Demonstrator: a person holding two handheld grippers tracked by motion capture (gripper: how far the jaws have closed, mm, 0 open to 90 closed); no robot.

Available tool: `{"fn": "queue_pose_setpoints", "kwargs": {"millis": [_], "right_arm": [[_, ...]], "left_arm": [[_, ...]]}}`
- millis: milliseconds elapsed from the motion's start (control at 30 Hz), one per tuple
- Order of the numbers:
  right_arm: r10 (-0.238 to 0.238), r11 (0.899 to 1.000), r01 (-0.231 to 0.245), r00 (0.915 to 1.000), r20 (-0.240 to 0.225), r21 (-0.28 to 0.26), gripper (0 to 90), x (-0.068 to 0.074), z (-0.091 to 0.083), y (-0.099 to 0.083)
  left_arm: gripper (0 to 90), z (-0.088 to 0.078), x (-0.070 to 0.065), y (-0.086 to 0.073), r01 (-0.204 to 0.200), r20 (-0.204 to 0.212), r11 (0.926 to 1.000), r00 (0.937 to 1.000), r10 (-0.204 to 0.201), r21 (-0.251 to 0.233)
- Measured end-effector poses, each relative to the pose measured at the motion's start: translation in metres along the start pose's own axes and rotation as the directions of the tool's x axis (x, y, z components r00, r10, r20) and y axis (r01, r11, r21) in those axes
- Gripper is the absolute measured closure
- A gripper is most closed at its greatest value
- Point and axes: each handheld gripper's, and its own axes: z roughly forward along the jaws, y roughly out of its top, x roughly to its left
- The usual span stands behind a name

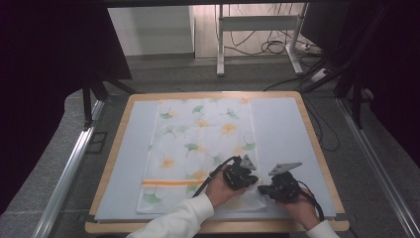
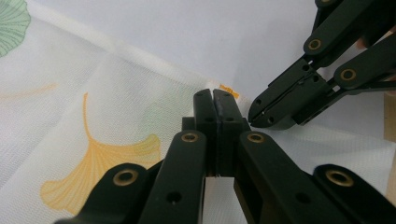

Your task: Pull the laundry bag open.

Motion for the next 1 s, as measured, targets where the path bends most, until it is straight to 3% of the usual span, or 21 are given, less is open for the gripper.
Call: {"fn": "queue_pose_setpoints", "kwargs": {"millis": [433, 1000], "right_arm": [[-0.012, 1.000, 0.012, 0.9998, 0.013, 0.009, 90.0, 0.002, 0.000, 0.001], [-0.014, 1.000, 0.014, 0.9998, 0.010, 0.012, 90.0, 0.002, 0.000, 0.001]], "left_arm": [[90.0, -0.003, 0.000, -0.005, 0.011, -0.009, 0.9998, 0.9999, -0.011, -0.014], [90.0, -0.019, 0.008, -0.015, 0.019, -0.025, 0.9998, 0.9995, -0.019, 0.011]]}}
